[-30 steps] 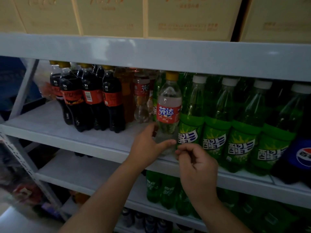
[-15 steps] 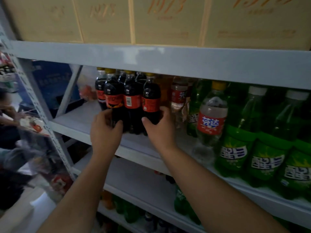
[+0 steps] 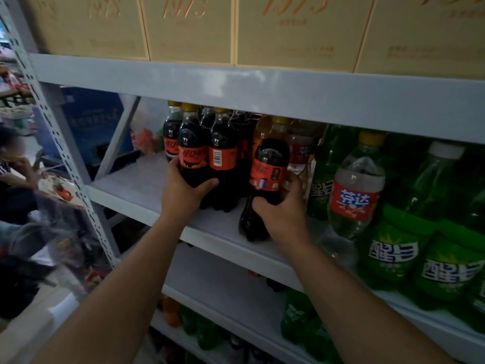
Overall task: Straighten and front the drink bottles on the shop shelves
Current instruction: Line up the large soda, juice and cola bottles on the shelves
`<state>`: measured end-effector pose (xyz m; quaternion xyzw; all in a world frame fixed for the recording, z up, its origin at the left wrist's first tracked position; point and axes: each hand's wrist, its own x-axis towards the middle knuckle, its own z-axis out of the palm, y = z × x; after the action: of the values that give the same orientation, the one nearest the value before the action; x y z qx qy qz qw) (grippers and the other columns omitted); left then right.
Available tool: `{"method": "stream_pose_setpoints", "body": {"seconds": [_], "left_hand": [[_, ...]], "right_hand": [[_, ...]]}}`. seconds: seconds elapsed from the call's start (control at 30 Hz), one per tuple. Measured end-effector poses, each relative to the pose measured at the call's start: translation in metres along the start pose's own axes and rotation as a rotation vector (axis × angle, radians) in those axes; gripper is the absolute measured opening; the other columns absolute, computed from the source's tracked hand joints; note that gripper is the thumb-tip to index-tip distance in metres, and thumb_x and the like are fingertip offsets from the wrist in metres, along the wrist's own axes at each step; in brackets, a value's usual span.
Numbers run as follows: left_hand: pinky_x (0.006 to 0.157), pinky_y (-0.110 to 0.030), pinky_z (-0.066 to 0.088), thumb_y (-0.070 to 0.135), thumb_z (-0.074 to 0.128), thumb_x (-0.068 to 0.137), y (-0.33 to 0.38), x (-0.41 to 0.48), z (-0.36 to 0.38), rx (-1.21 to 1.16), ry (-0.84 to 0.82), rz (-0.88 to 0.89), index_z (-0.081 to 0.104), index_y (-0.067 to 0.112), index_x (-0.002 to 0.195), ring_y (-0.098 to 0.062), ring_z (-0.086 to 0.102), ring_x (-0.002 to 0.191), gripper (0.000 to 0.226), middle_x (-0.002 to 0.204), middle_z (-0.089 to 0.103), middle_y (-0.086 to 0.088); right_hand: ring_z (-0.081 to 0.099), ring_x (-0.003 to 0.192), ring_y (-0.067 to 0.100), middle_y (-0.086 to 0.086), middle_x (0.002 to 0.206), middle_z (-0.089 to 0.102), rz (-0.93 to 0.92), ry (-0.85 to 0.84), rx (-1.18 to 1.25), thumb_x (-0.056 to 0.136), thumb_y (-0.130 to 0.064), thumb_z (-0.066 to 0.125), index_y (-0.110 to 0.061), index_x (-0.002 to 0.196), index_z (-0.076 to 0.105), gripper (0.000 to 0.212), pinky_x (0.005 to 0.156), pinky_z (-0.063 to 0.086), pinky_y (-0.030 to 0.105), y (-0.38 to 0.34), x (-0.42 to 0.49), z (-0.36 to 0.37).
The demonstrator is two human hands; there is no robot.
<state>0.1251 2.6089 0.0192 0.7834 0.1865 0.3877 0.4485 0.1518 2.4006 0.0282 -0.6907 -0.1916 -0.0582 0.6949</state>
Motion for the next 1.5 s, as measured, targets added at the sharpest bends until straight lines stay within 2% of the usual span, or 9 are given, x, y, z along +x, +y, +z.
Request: {"method": "stream_pose_setpoints", "body": {"seconds": [0.13, 0.3, 0.6, 0.73, 0.9, 1.0, 1.2, 1.33, 1.5], "left_hand": [[0.083, -0.026, 0.043, 0.042, 0.08, 0.072, -0.002, 0.0, -0.004, 0.046, 0.041, 0.031, 0.044, 0.024, 0.131, -0.017, 0.059, 0.11, 0.072, 0.123, 0.062, 0.001], [0.08, -0.029, 0.044, 0.046, 0.076, 0.074, 0.0, -0.012, -0.013, 0.08, 0.081, 0.044, 0.044, 0.029, 0.131, -0.015, 0.06, 0.105, 0.067, 0.119, 0.064, 0.003], [0.07, -0.01, 0.041, 0.053, 0.079, 0.065, 0.024, -0.054, -0.011, -0.061, 0.019, 0.094, 0.045, 0.045, 0.119, 0.018, 0.055, 0.089, 0.064, 0.095, 0.057, 0.031], [0.071, -0.007, 0.046, 0.058, 0.078, 0.059, 0.04, -0.069, 0.01, -0.109, -0.064, 0.126, 0.045, 0.047, 0.118, 0.017, 0.055, 0.095, 0.069, 0.095, 0.058, 0.038], [0.076, -0.028, 0.053, 0.068, 0.073, 0.055, 0.048, -0.079, 0.031, -0.061, -0.166, 0.174, 0.04, 0.044, 0.12, 0.001, 0.061, 0.096, 0.077, 0.099, 0.059, 0.029], [0.074, -0.019, 0.047, 0.069, 0.074, 0.054, 0.048, -0.072, 0.031, -0.028, -0.276, 0.189, 0.039, 0.044, 0.123, 0.007, 0.057, 0.095, 0.082, 0.102, 0.058, 0.029], [0.078, -0.012, 0.044, 0.039, 0.083, 0.062, 0.036, -0.062, 0.022, -0.085, -0.524, 0.154, 0.043, 0.047, 0.123, 0.014, 0.056, 0.101, 0.074, 0.108, 0.059, 0.033], [0.082, -0.011, 0.048, 0.029, 0.083, 0.068, 0.037, -0.062, 0.026, -0.176, -0.63, 0.15, 0.047, 0.042, 0.127, 0.009, 0.058, 0.106, 0.07, 0.115, 0.063, 0.027], [0.09, -0.015, 0.048, 0.02, 0.076, 0.077, 0.037, -0.065, 0.03, -0.258, -0.7, 0.16, 0.047, 0.034, 0.132, 0.001, 0.057, 0.113, 0.064, 0.12, 0.062, 0.022]], "right_hand": [[0.057, 0.078, -0.016, -0.03, 0.087, 0.062, 0.083, -0.024, 0.109, 0.061, -0.024, 0.065, -0.042, 0.117, 0.047, 0.062, 0.067, 0.041, 0.018, -0.001, 0.0, -0.004], [0.05, 0.09, -0.017, -0.029, 0.107, 0.055, 0.074, -0.094, 0.056, 0.064, -0.027, 0.086, -0.036, 0.133, 0.036, 0.086, 0.071, 0.039, 0.012, -0.003, 0.002, 0.0], [0.057, 0.085, -0.018, -0.036, 0.09, 0.063, -0.041, 0.027, -0.047, 0.064, -0.009, 0.082, -0.047, 0.102, 0.051, 0.061, 0.063, 0.043, 0.0, -0.001, -0.004, -0.023], [0.058, 0.081, -0.018, -0.035, 0.086, 0.063, -0.045, 0.1, -0.045, 0.063, -0.007, 0.08, -0.04, 0.107, 0.052, 0.061, 0.061, 0.043, 0.0, -0.004, -0.01, -0.03], [0.058, 0.082, -0.017, -0.034, 0.088, 0.064, -0.043, 0.097, -0.022, 0.062, -0.006, 0.081, -0.037, 0.113, 0.051, 0.067, 0.059, 0.042, -0.001, -0.009, -0.017, -0.034], [0.058, 0.085, -0.017, -0.032, 0.091, 0.064, -0.04, 0.074, -0.026, 0.062, -0.007, 0.082, -0.043, 0.109, 0.05, 0.067, 0.06, 0.042, -0.001, -0.012, -0.019, -0.033], [0.062, 0.098, -0.001, -0.016, 0.107, 0.066, 0.02, 0.077, -0.04, 0.073, -0.016, 0.078, -0.033, 0.117, 0.054, 0.053, 0.084, 0.051, 0.024, -0.002, -0.032, -0.027], [0.061, 0.085, -0.011, -0.021, 0.094, 0.066, 0.01, 0.156, -0.039, 0.074, -0.014, 0.076, -0.037, 0.104, 0.055, 0.043, 0.065, 0.046, 0.005, -0.001, -0.037, -0.029], [0.062, 0.084, -0.008, -0.019, 0.094, 0.067, 0.019, 0.167, -0.035, 0.074, -0.012, 0.075, -0.039, 0.099, 0.055, 0.042, 0.066, 0.049, 0.007, -0.004, -0.038, -0.032]]}}
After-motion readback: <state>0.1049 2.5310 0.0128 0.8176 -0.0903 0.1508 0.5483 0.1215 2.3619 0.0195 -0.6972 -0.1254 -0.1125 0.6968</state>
